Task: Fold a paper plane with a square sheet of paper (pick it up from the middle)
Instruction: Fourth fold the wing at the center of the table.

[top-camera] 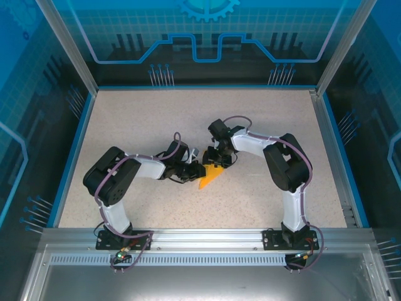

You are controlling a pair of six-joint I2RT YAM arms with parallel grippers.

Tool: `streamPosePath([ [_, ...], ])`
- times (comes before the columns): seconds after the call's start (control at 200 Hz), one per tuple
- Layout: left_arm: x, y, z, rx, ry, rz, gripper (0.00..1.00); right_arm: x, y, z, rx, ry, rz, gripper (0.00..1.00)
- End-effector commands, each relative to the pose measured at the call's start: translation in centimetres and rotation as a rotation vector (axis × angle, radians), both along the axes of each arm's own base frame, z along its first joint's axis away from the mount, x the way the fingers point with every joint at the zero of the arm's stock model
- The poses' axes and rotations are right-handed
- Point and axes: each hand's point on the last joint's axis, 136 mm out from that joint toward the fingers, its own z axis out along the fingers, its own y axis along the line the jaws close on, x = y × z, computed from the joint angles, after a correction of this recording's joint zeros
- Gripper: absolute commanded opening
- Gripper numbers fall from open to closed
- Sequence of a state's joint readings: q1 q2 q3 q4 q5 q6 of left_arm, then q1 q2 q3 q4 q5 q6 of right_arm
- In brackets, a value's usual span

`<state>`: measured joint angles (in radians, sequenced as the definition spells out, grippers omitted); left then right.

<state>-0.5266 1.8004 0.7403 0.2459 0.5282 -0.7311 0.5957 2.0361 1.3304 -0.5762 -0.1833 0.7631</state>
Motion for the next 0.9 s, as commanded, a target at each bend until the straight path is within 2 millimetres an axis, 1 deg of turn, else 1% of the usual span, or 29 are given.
streamPosePath([
  [0.0, -0.3, 0.4, -0.9, 0.048, 0.023, -0.001, 0.16, -6.2, -5.8, -9.3, -0.293, 0.218, 0.011, 0.51],
  [0.115, -0.4, 0.5, -1.3, 0.058, 0.035, -0.002, 0.16, -5.4, -4.9, -8.1, -0.248, 0.192, 0.013, 0.51],
  [0.22, -0.7, 0.7, -1.5, 0.071, 0.044, -0.003, 0.14, -3.7, -3.7, -5.6, -0.166, 0.13, 0.01, 0.52],
  [0.265, -0.8, 0.8, -1.7, 0.08, 0.047, -0.005, 0.13, -2.9, -3.1, -4.1, -0.119, 0.092, 0.009, 0.52],
  [0.355, -1.1, 1.0, -2.0, 0.091, 0.058, -0.01, 0.12, -1.0, -1.9, -0.5, -0.016, -0.004, 0.011, 0.54],
  [0.435, -1.3, 1.1, -2.2, 0.097, 0.063, -0.014, 0.11, 0.3, -1.3, 2.4, 0.066, -0.081, 0.007, 0.56],
  [0.51, -1.4, 1.2, -2.3, 0.099, 0.067, -0.017, 0.11, 0.8, -1.2, 4.1, 0.115, -0.128, 0.007, 0.57],
  [0.56, -1.5, 1.2, -2.4, 0.101, 0.069, -0.021, 0.11, 0.8, -1.3, 4.4, 0.121, -0.14, 0.018, 0.57],
  [0.63, -1.5, 1.2, -2.4, 0.101, 0.069, -0.021, 0.1, 0.4, -1.2, 4.1, 0.132, -0.14, 0.042, 0.56],
  [0.745, -1.5, 1.1, -2.3, 0.1, 0.07, -0.026, 0.1, -0.1, -0.4, 3.5, 0.185, -0.126, 0.078, 0.51],
  [0.895, -1.5, 1.1, -2.3, 0.106, 0.072, -0.032, 0.09, -0.4, 1.5, 4.4, 0.291, -0.151, 0.128, 0.34],
])
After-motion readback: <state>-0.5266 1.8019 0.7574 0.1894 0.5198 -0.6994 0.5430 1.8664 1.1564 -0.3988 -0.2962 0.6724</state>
